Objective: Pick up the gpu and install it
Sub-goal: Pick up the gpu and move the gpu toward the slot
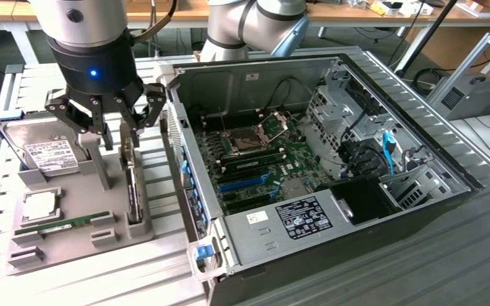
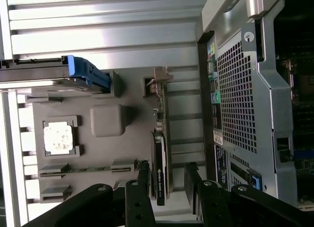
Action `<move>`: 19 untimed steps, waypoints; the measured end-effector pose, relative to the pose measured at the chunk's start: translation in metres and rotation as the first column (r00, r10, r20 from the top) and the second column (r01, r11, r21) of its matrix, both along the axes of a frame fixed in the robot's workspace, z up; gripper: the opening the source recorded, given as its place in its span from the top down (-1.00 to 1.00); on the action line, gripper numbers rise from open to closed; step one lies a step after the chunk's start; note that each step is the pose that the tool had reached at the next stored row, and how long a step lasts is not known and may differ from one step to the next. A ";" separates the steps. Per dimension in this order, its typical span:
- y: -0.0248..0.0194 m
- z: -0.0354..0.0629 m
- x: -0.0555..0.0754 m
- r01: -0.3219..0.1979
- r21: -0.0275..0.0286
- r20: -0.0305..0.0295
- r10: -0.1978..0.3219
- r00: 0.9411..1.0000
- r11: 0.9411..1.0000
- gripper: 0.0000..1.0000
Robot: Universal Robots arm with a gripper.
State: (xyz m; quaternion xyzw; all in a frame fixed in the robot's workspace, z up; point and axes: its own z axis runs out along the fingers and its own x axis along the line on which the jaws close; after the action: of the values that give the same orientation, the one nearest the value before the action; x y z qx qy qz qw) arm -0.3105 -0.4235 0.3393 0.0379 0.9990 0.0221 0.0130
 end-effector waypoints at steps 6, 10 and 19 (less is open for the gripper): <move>0.0000 -0.0011 0.000 0.000 0.000 0.001 0.000 1.000 1.000 0.15; 0.0000 -0.0068 0.000 0.000 0.000 0.000 0.000 1.000 1.000 0.15; 0.0000 -0.0258 0.000 0.000 0.000 0.000 0.000 1.000 1.000 0.15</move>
State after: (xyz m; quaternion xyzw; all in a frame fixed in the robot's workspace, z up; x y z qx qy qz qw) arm -0.3105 -0.4235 0.3136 0.0379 0.9990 0.0221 0.0130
